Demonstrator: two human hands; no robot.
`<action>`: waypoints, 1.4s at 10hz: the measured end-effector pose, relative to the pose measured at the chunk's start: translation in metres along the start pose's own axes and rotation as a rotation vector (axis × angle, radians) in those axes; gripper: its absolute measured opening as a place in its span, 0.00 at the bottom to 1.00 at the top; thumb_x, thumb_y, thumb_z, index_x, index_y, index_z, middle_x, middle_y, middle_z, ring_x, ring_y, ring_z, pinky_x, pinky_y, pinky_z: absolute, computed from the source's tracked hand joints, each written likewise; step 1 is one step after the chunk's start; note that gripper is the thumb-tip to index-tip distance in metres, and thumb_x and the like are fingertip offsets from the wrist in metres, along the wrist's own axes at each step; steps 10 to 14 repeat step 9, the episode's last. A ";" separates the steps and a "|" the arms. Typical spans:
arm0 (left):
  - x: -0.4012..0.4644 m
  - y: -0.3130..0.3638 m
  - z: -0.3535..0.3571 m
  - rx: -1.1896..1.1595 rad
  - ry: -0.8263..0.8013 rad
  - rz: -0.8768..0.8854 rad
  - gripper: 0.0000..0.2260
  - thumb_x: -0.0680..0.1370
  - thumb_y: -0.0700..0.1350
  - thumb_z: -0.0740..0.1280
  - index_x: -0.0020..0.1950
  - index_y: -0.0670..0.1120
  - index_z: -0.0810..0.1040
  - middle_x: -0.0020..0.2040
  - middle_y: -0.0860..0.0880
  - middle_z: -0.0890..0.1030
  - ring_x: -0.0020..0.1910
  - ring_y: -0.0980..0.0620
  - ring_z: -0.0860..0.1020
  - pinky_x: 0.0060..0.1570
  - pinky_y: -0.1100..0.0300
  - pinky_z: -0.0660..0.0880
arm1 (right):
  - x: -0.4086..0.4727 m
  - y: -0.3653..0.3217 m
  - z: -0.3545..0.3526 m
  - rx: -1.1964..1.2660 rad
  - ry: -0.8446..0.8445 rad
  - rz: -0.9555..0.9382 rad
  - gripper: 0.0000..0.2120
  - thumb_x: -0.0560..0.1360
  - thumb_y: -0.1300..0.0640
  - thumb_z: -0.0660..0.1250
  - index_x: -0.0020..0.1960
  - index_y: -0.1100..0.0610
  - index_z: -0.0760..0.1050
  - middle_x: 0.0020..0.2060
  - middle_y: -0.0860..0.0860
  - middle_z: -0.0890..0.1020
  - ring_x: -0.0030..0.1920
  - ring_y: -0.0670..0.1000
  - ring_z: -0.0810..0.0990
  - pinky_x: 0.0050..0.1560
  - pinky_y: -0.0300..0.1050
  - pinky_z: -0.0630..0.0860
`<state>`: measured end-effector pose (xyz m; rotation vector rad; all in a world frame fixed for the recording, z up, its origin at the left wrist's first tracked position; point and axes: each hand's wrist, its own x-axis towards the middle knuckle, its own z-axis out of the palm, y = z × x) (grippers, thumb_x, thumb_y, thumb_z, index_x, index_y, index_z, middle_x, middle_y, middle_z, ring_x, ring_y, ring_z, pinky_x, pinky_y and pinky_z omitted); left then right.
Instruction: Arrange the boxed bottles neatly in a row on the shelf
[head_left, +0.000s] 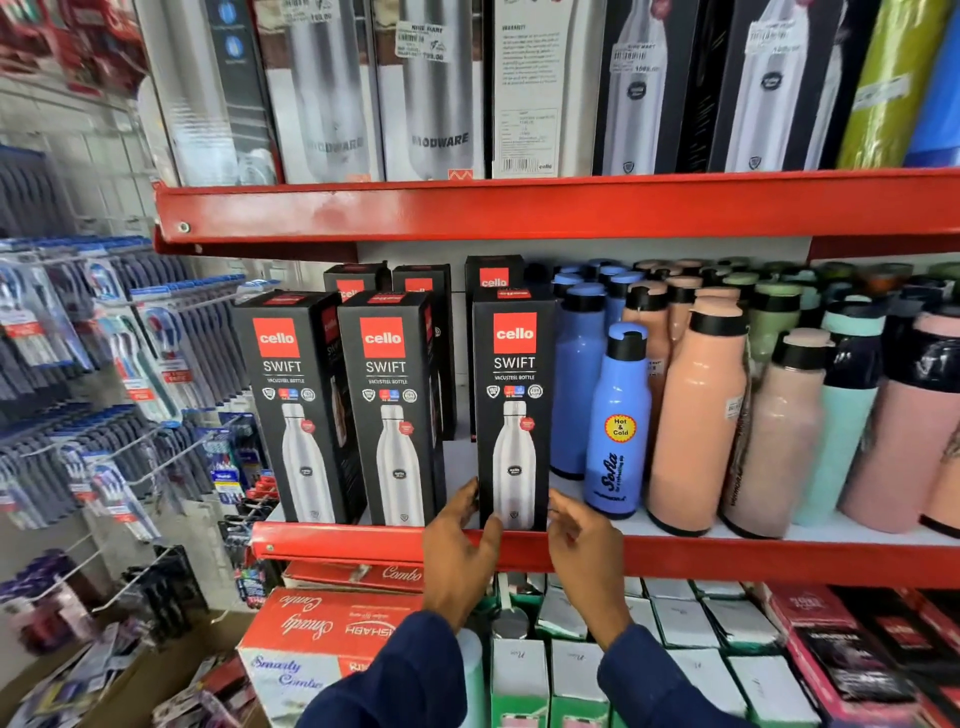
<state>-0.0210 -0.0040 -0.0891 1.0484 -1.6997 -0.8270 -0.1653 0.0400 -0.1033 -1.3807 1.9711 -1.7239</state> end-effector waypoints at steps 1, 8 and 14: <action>-0.001 0.000 -0.002 -0.007 0.024 -0.011 0.25 0.78 0.39 0.70 0.75 0.46 0.71 0.63 0.58 0.74 0.63 0.56 0.77 0.65 0.61 0.74 | -0.003 -0.005 -0.001 -0.006 0.009 -0.028 0.16 0.74 0.67 0.65 0.60 0.55 0.80 0.48 0.44 0.84 0.44 0.38 0.82 0.46 0.22 0.74; -0.005 -0.007 -0.016 0.005 -0.010 -0.028 0.27 0.78 0.42 0.70 0.77 0.44 0.68 0.71 0.46 0.78 0.69 0.51 0.77 0.69 0.55 0.74 | -0.010 -0.015 0.011 -0.006 0.025 0.021 0.16 0.73 0.66 0.67 0.59 0.55 0.80 0.39 0.42 0.83 0.42 0.37 0.82 0.44 0.29 0.78; -0.004 -0.010 -0.016 0.040 0.029 0.008 0.27 0.78 0.44 0.70 0.77 0.44 0.69 0.70 0.47 0.79 0.65 0.53 0.78 0.68 0.53 0.76 | -0.011 -0.014 0.012 0.014 0.047 0.039 0.16 0.73 0.66 0.67 0.59 0.55 0.80 0.42 0.44 0.84 0.42 0.39 0.83 0.50 0.37 0.81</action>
